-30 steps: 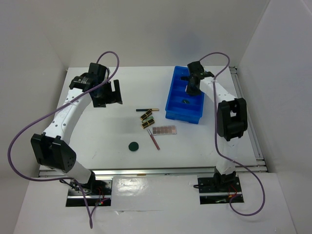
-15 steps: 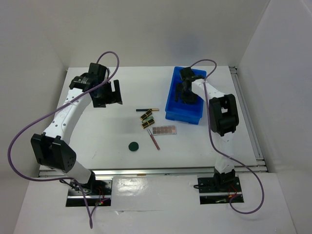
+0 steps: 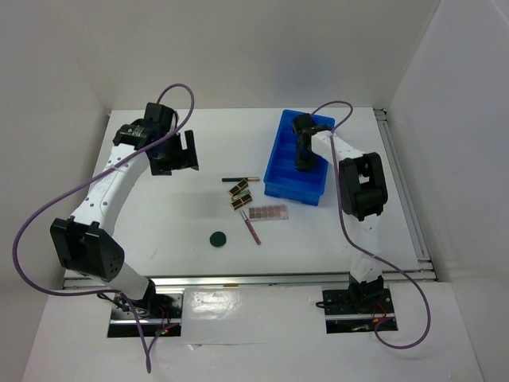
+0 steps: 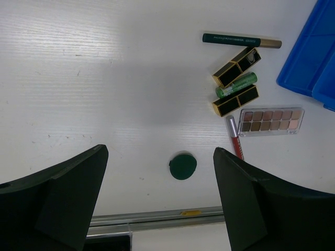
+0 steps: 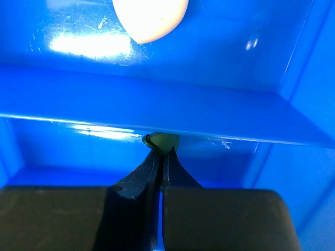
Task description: Organize the makeup
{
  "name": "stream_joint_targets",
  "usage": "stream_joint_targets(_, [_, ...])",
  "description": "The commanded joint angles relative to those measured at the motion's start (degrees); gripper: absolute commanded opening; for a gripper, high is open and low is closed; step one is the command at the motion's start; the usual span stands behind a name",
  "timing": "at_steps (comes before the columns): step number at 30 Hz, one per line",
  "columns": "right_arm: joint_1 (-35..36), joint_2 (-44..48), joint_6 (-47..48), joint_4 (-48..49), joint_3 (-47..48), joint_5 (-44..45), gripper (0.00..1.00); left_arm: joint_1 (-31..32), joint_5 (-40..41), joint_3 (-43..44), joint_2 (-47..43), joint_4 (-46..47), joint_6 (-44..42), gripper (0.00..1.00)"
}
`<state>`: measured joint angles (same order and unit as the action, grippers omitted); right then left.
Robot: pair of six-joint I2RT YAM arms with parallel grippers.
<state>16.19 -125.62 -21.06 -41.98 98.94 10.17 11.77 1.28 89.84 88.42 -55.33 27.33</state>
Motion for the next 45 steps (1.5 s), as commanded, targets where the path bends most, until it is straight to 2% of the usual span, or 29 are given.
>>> stream_joint_targets(1, [0.95, 0.11, -0.65, -1.0, 1.61, 1.25, 0.0, -0.26, 0.65, 0.95, 0.17, -0.04, -0.17, 0.96])
stream_joint_targets(14, [0.95, 7.84, -0.65, -2.06, 8.72, 3.36, 0.0, -0.26, 0.65, 0.95, 0.17, -0.04, -0.17, 0.96])
stream_joint_targets(23, [-0.97, 7.85, -0.12, -1.27, 14.17, 4.77, 0.0, -0.26, 0.65, 0.95, -0.36, -0.04, -0.17, 0.96])
stream_joint_targets(30, [-3.88, 0.04, 0.4, -1.27, 20.33, 2.31, 0.01, -0.26, 0.65, 0.42, -0.88, -0.04, -0.17, 0.96])
stream_joint_targets(32, [-4.58, -1.46, 0.4, -1.27, 20.95, 2.31, 0.08, -0.26, 0.65, 0.42, -0.88, -0.04, -0.17, 0.96])
stream_joint_targets(33, [-4.58, -2.51, 0.4, -1.27, 21.47, 2.31, 0.16, -0.26, 0.65, 0.42, -0.88, -0.04, -0.17, 0.96])
stream_joint_targets(35, [-5.11, -3.05, -0.91, -1.27, 21.47, 1.7, 0.22, -0.26, 0.65, -0.1, -1.41, -0.04, -0.17, 0.96])
stream_joint_targets(40, [-5.64, -4.28, -1.44, -0.74, 20.95, 1.69, 0.25, -0.26, 0.65, -0.11, -1.41, -0.04, 0.35, 0.96])
stream_joint_targets(42, [-5.64, -4.28, -1.44, -0.74, 20.95, 1.16, 0.51, -0.26, 0.65, -0.11, -1.41, -0.04, 0.35, 0.96])
stream_joint_targets(43, [-5.64, -4.8, -1.44, -0.74, 20.95, 1.16, 0.57, -0.26, 0.65, -0.11, -1.41, -0.04, 0.35, 0.96])
stream_joint_targets(45, [-5.64, -4.81, -1.44, -0.74, 21.56, 1.16, 0.62, -0.26, 0.65, -0.11, -1.41, -0.04, 0.35, 0.96])
